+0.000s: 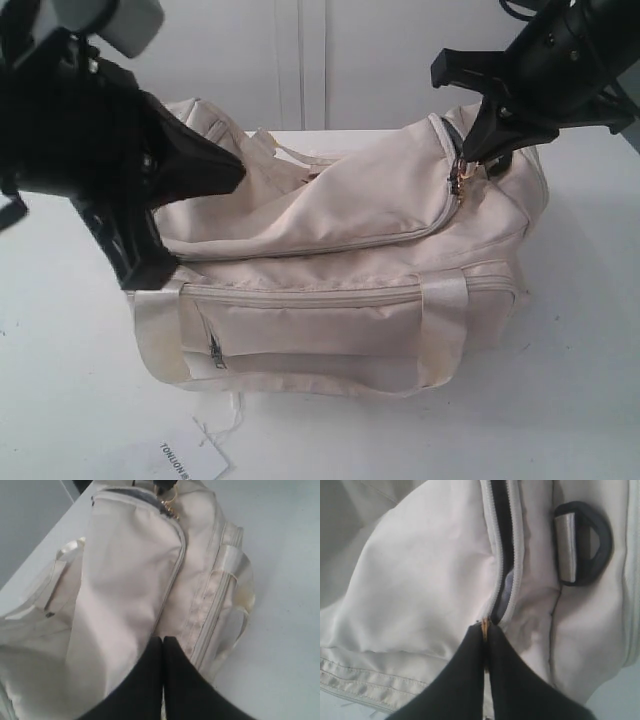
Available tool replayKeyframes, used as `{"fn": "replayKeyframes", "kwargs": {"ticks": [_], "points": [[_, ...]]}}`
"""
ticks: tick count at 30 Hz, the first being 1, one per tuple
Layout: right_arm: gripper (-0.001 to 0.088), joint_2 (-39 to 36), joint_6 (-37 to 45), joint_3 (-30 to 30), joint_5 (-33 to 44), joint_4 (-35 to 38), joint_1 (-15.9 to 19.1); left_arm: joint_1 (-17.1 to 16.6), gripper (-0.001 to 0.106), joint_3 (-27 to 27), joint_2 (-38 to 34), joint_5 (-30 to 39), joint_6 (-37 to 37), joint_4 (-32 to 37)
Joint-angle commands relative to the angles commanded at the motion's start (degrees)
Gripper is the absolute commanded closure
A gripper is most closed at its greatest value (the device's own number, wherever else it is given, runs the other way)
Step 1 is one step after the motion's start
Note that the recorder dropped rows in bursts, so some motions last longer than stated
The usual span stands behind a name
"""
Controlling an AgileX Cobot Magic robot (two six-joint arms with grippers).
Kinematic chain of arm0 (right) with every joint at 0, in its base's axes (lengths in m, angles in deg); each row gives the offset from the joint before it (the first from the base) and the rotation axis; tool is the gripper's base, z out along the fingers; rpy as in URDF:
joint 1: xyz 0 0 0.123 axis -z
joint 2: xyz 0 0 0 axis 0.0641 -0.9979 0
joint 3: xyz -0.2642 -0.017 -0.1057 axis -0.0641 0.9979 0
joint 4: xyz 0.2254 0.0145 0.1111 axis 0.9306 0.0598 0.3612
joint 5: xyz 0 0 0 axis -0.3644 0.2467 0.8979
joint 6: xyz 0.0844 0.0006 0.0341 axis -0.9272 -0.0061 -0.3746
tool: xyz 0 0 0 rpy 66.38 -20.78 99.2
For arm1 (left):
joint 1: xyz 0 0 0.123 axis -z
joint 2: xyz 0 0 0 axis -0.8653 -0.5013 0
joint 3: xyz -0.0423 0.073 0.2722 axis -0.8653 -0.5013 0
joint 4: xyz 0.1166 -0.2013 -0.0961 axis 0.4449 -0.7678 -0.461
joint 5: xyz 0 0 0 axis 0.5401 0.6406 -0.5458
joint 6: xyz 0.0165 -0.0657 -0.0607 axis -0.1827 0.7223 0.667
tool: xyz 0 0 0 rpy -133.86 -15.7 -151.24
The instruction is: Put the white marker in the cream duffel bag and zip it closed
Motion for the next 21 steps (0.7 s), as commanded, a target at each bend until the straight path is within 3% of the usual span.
{"fn": "replayKeyframes", "kwargs": {"ticks": [14, 21], "points": [[0.0868, 0.0, 0.0, 0.0, -0.4, 0.0, 0.0, 11.2, 0.105, 0.1, -10.3, -10.6, -0.3, 5.7], [0.0868, 0.0, 0.0, 0.0, -0.4, 0.0, 0.0, 13.3, 0.105, 4.0, -15.0, -7.8, 0.3, 6.8]]}}
